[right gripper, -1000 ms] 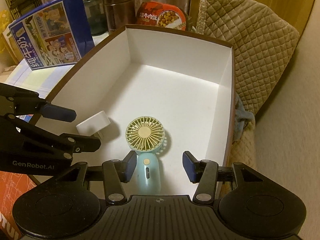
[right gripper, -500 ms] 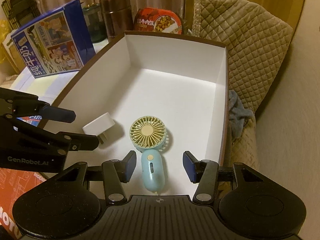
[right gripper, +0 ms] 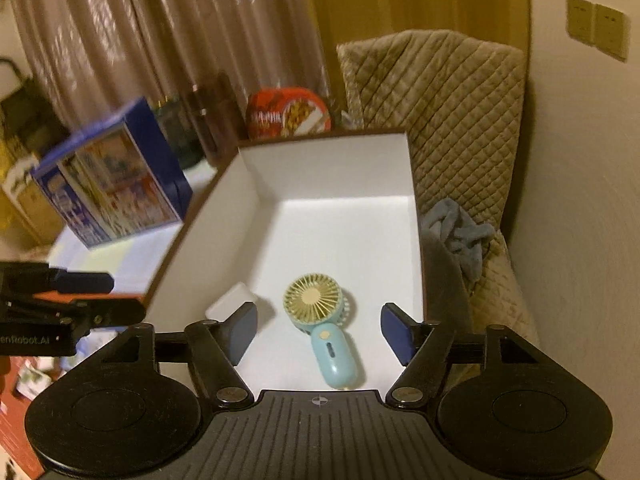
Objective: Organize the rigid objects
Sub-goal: 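Open both tools to release plug cube and fan inside the box, then move both tools back over the remaining items on the mat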
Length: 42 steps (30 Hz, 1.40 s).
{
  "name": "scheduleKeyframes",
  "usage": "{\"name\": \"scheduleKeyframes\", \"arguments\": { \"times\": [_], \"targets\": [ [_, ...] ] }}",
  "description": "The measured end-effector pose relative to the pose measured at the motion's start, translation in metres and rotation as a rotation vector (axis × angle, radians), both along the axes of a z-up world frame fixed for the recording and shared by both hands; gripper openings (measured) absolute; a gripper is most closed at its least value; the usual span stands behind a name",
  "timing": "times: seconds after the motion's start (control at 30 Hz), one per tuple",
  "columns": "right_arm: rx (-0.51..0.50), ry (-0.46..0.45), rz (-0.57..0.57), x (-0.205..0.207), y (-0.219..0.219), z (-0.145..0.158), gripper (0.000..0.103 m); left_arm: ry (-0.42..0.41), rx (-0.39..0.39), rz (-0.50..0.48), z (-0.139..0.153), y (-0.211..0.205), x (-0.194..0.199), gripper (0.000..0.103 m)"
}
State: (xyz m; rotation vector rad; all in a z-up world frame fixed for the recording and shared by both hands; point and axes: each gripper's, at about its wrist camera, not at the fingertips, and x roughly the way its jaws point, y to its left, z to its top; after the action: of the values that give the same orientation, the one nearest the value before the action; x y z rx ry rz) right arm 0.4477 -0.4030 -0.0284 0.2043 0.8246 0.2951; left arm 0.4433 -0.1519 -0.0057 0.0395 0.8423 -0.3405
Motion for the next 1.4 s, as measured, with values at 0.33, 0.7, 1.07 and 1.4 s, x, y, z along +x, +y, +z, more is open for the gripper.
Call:
{"name": "scheduleKeyframes", "arguments": {
  "times": [0.33,0.7,1.07,1.4],
  "targets": [
    [0.073,-0.06,-0.049,-0.039,0.011,0.02,0.07,-0.043,-0.024,0.056,0.021,0.05,-0.051,0.057],
    [0.099,-0.008,0.034,-0.081,0.053,0.018,0.07,-0.052,-0.017,0.138,0.023,0.103,-0.099,0.057],
    [0.111,0.044,0.109,-0.102,0.1,0.008,0.07,-0.015,-0.003,0.195,0.01,0.145,-0.137,0.057],
    [0.093,0.074,0.216,-0.107,0.157,-0.011,0.07,0.008,0.018,0.318,-0.001,0.193,-0.165,0.057]
  ]
}}
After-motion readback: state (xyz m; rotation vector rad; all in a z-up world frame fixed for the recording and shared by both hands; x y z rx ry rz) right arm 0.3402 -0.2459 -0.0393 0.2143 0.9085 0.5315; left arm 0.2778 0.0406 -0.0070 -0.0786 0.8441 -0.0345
